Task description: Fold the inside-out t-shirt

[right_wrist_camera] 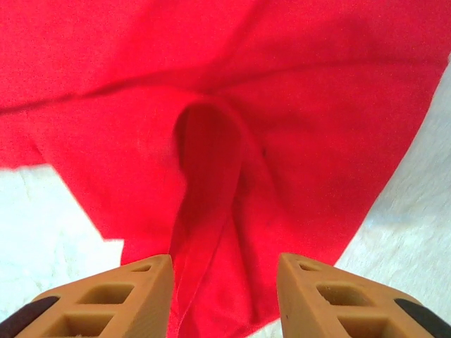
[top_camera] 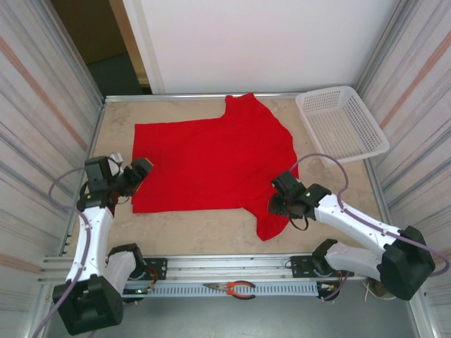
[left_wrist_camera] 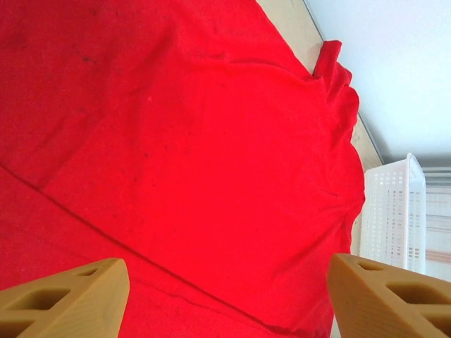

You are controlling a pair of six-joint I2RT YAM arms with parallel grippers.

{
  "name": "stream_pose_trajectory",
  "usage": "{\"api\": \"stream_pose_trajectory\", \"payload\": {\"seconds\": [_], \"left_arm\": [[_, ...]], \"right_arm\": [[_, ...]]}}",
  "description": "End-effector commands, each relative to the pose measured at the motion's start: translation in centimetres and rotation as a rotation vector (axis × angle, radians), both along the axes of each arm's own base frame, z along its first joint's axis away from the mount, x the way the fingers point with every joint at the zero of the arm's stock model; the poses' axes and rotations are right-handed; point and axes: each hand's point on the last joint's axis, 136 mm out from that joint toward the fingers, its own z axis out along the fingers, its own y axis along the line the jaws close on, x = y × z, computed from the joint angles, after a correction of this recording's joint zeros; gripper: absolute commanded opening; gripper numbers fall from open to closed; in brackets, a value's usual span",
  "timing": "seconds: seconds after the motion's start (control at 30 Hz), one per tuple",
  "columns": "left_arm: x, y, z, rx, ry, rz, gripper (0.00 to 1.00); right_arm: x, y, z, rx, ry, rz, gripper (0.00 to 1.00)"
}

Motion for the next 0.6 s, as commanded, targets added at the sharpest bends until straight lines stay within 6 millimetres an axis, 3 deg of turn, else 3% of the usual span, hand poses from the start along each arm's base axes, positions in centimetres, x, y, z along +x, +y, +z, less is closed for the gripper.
{"api": "stream_pose_trajectory", "payload": {"seconds": [0.0, 0.23, 0.4, 0.47, 0.57], "left_arm": [[-0.8, 0.0, -1.1, 0.002, 0.041, -0.012, 0.75], [-0.5, 1.3, -1.6, 0.063, 0.076, 0.033, 0.75], [-0.4, 1.9, -1.6, 0.087, 0.091, 0.053, 0.75], [-0.4, 2.0, -1.6, 0.089, 0.094, 0.057, 0.75], [-0.6, 2.2, -2.1, 0.101, 0.117, 0.065, 0.75]], "right_arm": [[-1.6, -0.7, -0.5, -0.057, 0.001, -0.044, 0.42], [-3.2, 1.4, -1.8, -0.112, 0.031, 0.028, 0.41], [-3.6, 1.5, -2.8, -0.192, 0.047, 0.05, 0.35], [-3.5, 1.3, -3.0, -0.209, 0.047, 0.048, 0.29], [-3.3, 1.2, -2.8, -0.215, 0.036, 0.047, 0.09]]}}
